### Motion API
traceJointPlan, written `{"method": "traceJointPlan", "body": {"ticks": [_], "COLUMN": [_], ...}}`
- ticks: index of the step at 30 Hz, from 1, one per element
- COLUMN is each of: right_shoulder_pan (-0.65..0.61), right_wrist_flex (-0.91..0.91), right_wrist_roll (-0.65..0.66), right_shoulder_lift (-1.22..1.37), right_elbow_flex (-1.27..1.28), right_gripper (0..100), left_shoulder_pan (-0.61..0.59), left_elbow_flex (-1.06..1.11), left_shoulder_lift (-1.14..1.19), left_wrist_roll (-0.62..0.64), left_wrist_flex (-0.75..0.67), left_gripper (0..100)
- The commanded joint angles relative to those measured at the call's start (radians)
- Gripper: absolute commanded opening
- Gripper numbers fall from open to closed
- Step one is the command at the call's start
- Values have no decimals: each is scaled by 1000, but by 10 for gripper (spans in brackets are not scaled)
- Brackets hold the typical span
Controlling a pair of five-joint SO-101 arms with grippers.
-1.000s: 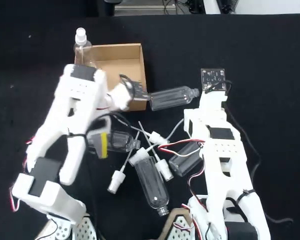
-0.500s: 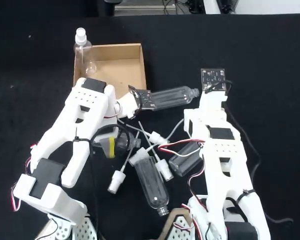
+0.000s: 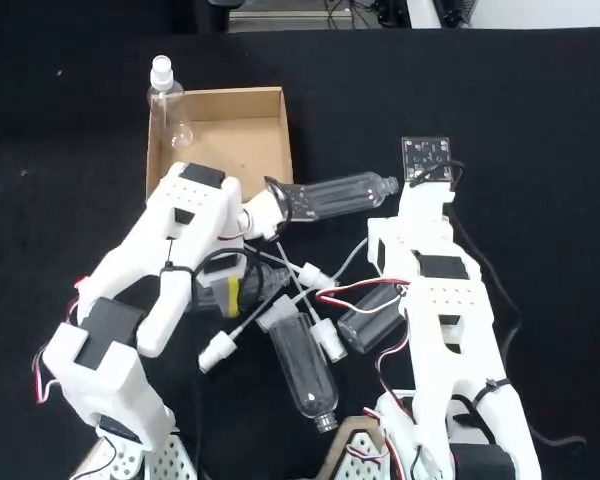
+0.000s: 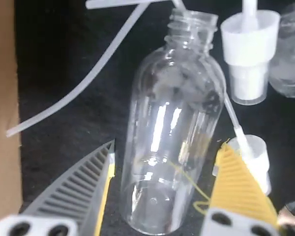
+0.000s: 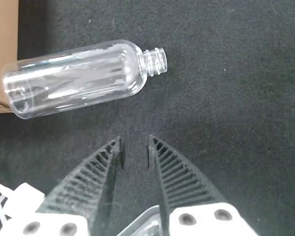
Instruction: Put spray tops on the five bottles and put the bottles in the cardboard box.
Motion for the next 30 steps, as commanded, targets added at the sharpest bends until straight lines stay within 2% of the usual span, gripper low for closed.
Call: {"method": "traceJointPlan", "body": {"ticks": [1,5,7,15,21,25,30], "right_shoulder_pan": [8,8,8,6,6,6,6], "right_wrist_flex": [-26,-26,-26,-26,-26,-26,-26], "right_wrist_roll": [0,0,0,0,0,0,0], "right_shoulder_lift": [-18,-19,-18,-16,-16,-16,-16], "right_elbow_flex": [-8,-10,-10,-8,-8,-7,-7], "right_gripper": [64,64,64,64,64,64,64], "left_shoulder_pan": [-12,-53,-87,-337,-493,-516,-470], "left_elbow_flex": [24,74,99,243,403,429,469], "left_shoulder_lift": [-21,-91,-150,-417,-459,-459,-459], "left_wrist_roll": [11,5,3,0,-152,-149,-104], "left_wrist_flex": [-6,31,52,72,61,21,-9], "left_gripper": [273,166,151,183,267,332,333]}}
